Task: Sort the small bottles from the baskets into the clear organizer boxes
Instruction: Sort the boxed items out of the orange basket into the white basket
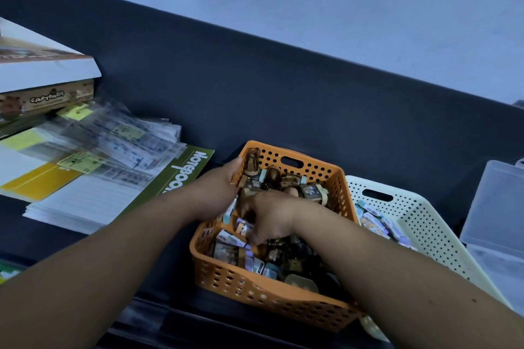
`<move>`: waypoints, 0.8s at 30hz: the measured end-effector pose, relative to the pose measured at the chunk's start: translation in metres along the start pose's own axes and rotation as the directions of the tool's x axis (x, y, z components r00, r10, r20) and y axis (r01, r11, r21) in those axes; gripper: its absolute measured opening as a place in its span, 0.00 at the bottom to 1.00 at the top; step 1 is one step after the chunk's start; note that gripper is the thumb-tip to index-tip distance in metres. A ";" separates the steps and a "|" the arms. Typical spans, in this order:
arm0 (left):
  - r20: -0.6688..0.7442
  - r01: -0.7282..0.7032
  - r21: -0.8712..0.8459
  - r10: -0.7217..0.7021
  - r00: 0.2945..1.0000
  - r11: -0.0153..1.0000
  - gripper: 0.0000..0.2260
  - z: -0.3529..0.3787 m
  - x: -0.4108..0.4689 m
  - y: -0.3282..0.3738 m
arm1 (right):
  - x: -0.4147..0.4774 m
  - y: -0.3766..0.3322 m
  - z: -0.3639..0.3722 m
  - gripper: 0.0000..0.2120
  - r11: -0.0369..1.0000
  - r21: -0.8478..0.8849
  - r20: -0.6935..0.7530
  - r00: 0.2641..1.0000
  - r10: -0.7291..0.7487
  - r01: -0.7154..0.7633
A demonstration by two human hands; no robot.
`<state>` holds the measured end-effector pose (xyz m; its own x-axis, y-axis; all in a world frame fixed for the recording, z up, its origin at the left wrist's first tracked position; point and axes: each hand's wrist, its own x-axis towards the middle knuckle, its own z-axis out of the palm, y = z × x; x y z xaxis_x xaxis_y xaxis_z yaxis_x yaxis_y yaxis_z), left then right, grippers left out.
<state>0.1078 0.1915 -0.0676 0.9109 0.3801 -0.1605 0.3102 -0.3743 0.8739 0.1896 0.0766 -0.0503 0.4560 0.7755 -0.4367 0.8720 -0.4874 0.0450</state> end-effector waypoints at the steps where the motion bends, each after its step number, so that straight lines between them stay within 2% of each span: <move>1: 0.000 0.003 0.007 -0.003 1.000 1.000 0.31 -0.001 -0.001 0.000 | -0.001 0.001 0.000 0.19 1.000 0.027 -0.011 1.000 -0.003 0.003; 4: 0.004 0.005 0.021 -0.005 1.000 1.000 0.31 -0.001 -0.001 0.000 | -0.009 0.009 -0.002 0.15 0.979 0.203 -0.090 0.996 -0.019 0.037; 8: -0.005 -0.023 0.065 0.023 1.000 0.998 0.32 0.000 -0.002 0.002 | -0.020 0.029 -0.006 0.12 0.881 0.463 -0.256 0.966 0.027 0.098; 11: -0.004 -0.029 0.066 0.030 1.000 0.997 0.30 0.000 -0.003 0.003 | -0.032 0.044 -0.010 0.16 0.793 0.580 -0.383 0.922 0.060 0.190; 14: -0.019 -0.020 0.083 0.022 1.000 0.996 0.31 0.000 -0.002 0.003 | -0.052 0.064 -0.016 0.11 0.664 0.697 -0.472 0.871 0.138 0.272; 16: -0.018 -0.013 0.085 0.015 1.000 0.996 0.31 0.001 -0.002 0.004 | -0.065 0.083 -0.019 0.11 0.603 0.738 -0.525 0.818 0.235 0.301; 19: -0.024 -0.007 0.104 0.009 1.000 0.995 0.30 0.002 -0.002 0.005 | -0.081 0.120 -0.015 0.09 0.580 0.777 -0.517 0.773 0.368 0.244; 22: -0.042 -0.004 0.119 0.009 0.999 0.993 0.30 0.002 -0.004 0.006 | -0.093 0.155 0.004 0.04 0.614 0.786 -0.455 0.743 0.492 0.075; 24: -0.030 -0.020 0.102 0.023 0.999 0.995 0.30 0.003 -0.004 0.008 | -0.097 0.171 0.020 0.04 0.625 0.779 -0.391 0.740 0.547 -0.051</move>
<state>0.1068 0.1848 -0.0614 0.9095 0.3961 -0.1265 0.3179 -0.4663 0.8256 0.2912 -0.0895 -0.0181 0.8843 0.4639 0.0526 0.3833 -0.6569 -0.6493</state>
